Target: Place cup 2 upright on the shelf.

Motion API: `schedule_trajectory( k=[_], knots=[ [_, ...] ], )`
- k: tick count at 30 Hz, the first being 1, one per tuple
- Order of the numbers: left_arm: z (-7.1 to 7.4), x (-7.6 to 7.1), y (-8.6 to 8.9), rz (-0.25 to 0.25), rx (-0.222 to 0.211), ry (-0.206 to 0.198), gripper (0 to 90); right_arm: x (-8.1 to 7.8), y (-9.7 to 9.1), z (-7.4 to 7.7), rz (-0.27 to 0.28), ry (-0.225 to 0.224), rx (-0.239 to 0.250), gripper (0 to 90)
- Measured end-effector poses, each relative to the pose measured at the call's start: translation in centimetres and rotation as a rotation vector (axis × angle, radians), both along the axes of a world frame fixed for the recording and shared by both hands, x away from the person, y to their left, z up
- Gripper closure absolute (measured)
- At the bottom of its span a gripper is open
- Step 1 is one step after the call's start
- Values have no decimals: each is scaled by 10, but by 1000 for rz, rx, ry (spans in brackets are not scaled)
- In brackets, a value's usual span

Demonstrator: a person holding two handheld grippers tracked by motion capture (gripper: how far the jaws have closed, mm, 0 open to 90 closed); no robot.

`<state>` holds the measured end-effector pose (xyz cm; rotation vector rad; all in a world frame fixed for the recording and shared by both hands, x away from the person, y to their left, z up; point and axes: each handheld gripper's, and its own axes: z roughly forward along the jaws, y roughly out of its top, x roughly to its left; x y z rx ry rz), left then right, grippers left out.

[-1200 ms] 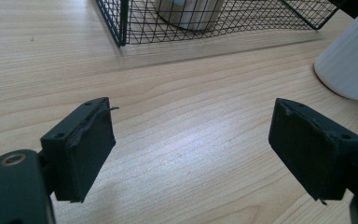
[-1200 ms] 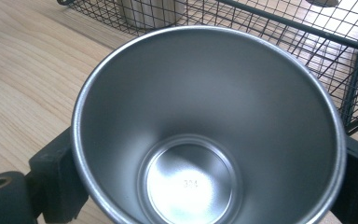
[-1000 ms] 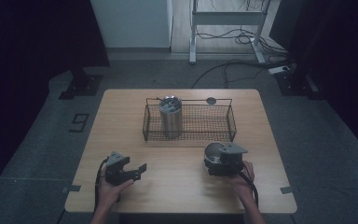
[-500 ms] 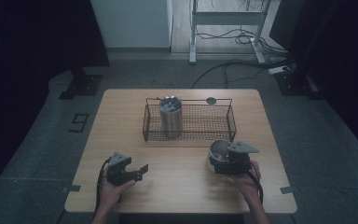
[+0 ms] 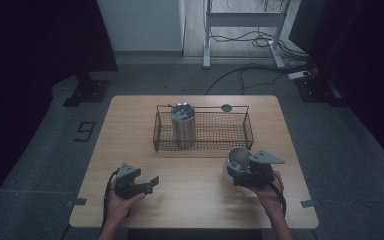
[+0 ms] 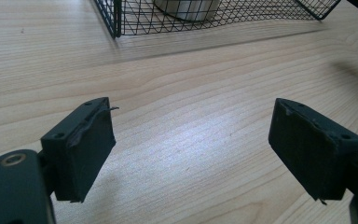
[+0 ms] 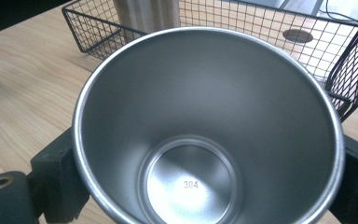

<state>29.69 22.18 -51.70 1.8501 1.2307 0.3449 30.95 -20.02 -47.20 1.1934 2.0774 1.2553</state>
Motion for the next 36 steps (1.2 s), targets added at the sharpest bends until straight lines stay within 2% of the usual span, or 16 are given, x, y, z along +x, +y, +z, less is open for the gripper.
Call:
schedule_trajectory(
  k=[11, 20, 27, 36],
  knots=[
    [2, 0, 2, 9, -15, 0, 145, 0, -3, 9, -8, -14, 2, 73],
    [1, 1, -3, -5, -12, 1, 146, 3, -3, 12, -9, 0, -5, 73],
    [-3, 1, -10, -32, -3, 11, 146, 6, -1, 24, -18, -1, -4, 73],
    [-4, 0, -11, -39, 1, 15, 146, 10, -1, 42, -23, -16, -15, 73]
  ],
)
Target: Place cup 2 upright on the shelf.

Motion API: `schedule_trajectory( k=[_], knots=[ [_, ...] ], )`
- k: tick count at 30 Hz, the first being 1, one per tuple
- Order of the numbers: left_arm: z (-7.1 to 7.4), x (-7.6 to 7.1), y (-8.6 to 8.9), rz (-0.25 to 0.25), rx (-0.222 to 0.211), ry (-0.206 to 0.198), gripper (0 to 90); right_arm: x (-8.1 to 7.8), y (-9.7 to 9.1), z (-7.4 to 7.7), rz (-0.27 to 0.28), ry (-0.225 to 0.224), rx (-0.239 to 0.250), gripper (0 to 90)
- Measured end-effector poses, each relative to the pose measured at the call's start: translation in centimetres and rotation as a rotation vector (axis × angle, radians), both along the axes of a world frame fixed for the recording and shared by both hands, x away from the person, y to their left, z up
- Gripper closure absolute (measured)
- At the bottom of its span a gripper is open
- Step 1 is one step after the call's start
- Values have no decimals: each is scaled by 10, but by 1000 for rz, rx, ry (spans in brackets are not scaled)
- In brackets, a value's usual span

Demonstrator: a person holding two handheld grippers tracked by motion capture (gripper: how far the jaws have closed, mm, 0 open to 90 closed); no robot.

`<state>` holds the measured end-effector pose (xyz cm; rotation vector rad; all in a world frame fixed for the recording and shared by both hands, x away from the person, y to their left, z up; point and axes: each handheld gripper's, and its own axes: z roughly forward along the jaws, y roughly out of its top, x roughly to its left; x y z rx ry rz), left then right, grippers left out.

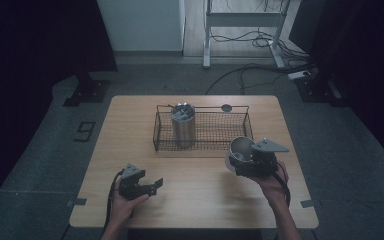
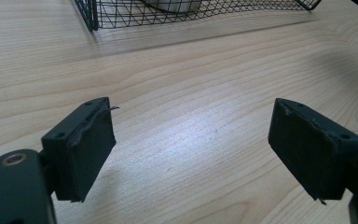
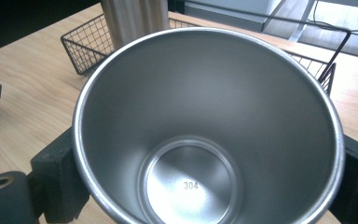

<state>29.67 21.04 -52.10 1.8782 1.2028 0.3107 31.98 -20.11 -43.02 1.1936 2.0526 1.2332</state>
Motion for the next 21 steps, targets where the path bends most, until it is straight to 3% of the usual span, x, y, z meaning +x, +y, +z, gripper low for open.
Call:
schedule_trajectory(
  k=[21],
  knots=[
    [2, -2, -2, -10, -18, -3, 146, 17, -2, 26, -9, -16, 6, 73]
  ],
)
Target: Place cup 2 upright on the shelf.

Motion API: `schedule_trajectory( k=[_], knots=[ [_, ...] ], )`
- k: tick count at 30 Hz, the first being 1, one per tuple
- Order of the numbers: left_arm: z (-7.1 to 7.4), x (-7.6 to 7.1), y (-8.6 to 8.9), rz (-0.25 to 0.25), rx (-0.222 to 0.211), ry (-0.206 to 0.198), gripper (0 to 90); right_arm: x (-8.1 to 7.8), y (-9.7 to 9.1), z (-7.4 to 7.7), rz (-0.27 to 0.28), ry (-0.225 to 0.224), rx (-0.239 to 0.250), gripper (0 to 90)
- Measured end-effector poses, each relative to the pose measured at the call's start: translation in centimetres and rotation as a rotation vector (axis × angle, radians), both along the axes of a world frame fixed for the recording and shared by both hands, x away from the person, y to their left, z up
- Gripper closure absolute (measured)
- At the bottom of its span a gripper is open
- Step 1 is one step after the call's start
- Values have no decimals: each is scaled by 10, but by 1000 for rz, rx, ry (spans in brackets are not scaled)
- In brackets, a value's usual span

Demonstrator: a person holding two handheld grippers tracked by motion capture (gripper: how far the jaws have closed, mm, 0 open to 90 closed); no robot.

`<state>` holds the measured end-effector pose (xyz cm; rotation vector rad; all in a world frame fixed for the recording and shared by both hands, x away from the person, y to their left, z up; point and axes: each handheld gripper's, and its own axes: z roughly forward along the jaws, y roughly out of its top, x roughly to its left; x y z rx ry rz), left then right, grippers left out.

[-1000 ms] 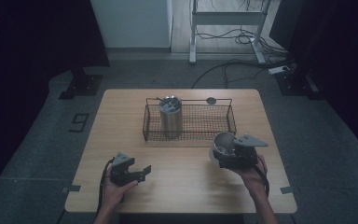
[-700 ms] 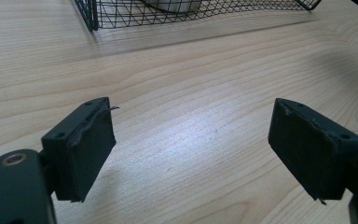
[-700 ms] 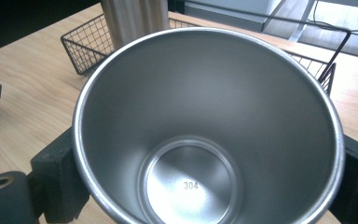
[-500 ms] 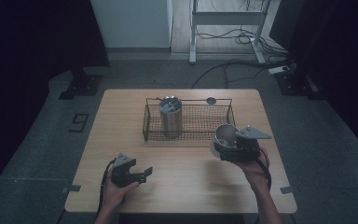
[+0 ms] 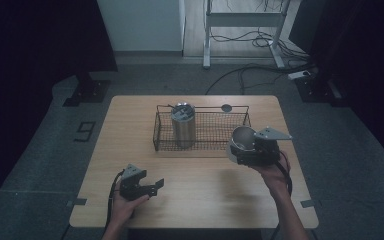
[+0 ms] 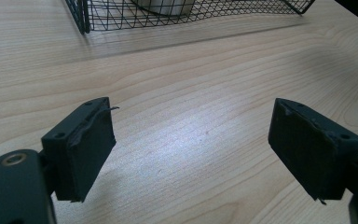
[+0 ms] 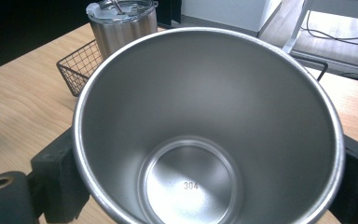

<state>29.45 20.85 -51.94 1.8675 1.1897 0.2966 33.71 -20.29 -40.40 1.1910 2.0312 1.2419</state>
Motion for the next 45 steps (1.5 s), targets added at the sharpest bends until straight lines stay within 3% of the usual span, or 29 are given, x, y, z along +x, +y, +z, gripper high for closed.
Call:
schedule_trajectory(
  k=[11, 32, 45],
  knots=[
    [0, 0, -1, 0, 5, -2, 146, 11, 2, 11, 5, -3, -35, 73],
    [-1, -1, 0, 2, 9, 0, 146, 29, -2, 27, -12, -17, -16, 73],
    [0, -1, 0, 1, -1, 3, 146, 41, 1, 33, -15, -20, -33, 73]
  ],
)
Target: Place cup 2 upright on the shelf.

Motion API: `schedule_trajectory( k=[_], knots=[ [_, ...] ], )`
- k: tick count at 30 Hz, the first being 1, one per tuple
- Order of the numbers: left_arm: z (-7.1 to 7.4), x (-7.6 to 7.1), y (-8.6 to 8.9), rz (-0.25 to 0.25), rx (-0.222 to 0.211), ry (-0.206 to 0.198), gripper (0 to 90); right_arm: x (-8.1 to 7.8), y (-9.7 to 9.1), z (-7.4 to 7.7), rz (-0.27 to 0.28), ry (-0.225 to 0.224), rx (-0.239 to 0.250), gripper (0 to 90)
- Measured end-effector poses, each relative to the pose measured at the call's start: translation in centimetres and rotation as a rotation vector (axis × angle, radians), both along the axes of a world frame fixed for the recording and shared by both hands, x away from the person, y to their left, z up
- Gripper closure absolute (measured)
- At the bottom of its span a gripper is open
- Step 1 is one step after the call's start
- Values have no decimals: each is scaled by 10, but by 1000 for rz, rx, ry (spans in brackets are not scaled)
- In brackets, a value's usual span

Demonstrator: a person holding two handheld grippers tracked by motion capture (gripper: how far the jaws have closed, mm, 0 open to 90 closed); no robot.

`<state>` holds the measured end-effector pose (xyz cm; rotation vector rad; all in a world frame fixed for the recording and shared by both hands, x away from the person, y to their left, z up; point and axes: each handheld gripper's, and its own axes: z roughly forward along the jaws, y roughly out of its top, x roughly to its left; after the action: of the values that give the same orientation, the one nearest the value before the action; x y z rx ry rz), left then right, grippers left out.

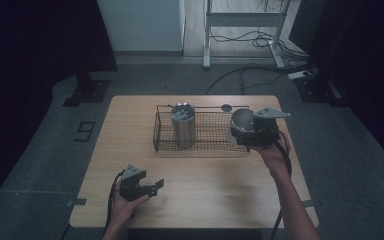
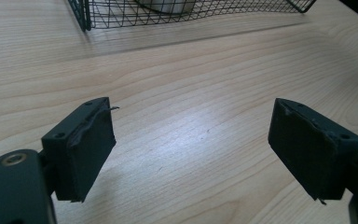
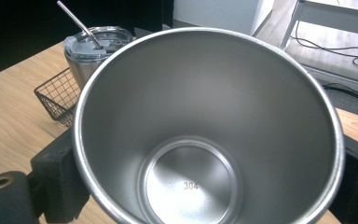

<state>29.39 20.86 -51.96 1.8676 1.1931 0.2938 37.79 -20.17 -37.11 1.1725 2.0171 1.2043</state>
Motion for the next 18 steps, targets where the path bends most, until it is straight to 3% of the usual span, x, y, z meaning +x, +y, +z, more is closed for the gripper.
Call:
schedule_trajectory(
  k=[18],
  knots=[
    [0, 1, 1, 3, 4, 0, 147, 23, 4, 3, -22, 17, 1, 73]
  ],
)
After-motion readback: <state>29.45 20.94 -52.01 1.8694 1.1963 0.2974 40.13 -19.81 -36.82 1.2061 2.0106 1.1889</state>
